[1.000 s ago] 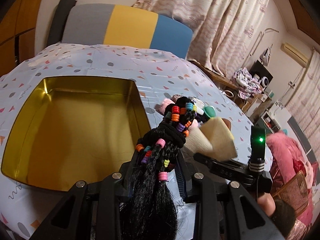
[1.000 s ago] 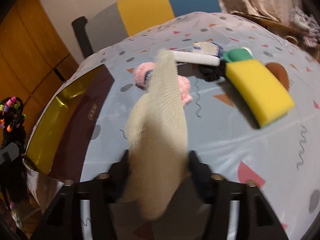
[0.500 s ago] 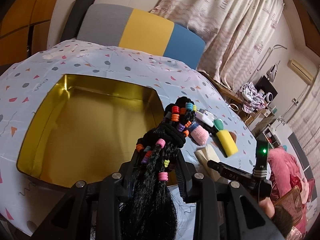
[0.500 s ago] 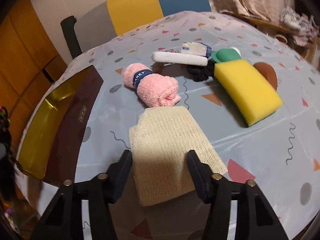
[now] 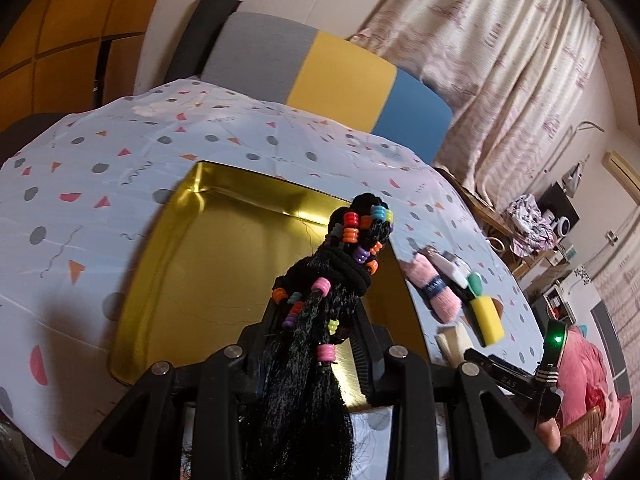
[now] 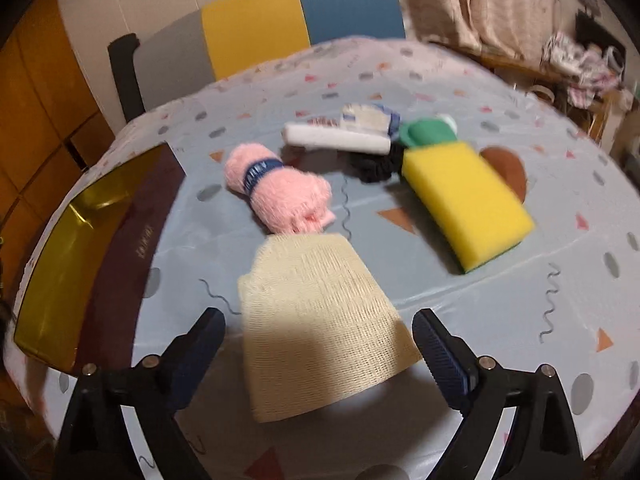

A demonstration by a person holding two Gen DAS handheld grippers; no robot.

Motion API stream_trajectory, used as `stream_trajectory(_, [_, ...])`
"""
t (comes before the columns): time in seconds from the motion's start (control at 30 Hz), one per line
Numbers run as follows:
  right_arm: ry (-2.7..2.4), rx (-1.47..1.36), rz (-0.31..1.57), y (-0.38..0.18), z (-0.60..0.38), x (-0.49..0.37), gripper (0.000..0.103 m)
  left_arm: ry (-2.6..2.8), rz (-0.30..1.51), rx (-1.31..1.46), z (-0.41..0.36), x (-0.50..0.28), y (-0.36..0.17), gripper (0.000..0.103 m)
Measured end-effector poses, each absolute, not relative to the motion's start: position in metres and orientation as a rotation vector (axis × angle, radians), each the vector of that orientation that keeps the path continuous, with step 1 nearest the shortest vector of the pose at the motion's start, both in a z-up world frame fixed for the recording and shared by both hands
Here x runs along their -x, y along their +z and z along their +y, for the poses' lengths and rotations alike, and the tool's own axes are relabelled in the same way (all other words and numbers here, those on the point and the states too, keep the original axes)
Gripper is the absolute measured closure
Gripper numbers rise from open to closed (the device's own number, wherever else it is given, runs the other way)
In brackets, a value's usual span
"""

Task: Organize rigid objects
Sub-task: 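Lower the braid into the gold tin and open the left gripper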

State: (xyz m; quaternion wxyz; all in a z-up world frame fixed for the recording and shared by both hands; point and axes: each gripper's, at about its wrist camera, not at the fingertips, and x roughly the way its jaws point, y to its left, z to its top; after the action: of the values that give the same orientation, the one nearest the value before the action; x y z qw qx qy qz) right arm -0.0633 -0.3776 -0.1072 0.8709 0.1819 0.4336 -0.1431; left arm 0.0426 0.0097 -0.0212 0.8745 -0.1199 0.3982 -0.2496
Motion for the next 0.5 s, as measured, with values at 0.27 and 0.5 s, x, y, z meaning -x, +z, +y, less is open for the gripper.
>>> stream_trajectory(0.27, [-0.295,-0.289,0.981,-0.120,-0.364,0.052,0.020,-0.469,0.865,0.232,0.019,-0.080,-0.024,0.071])
stream_trajectory(0.5, [-0.209,-0.218,0.960,-0.114,-0.348,0.051,0.069,-0.427,0.950,0.259,0.020,-0.119,-0.041,0.071])
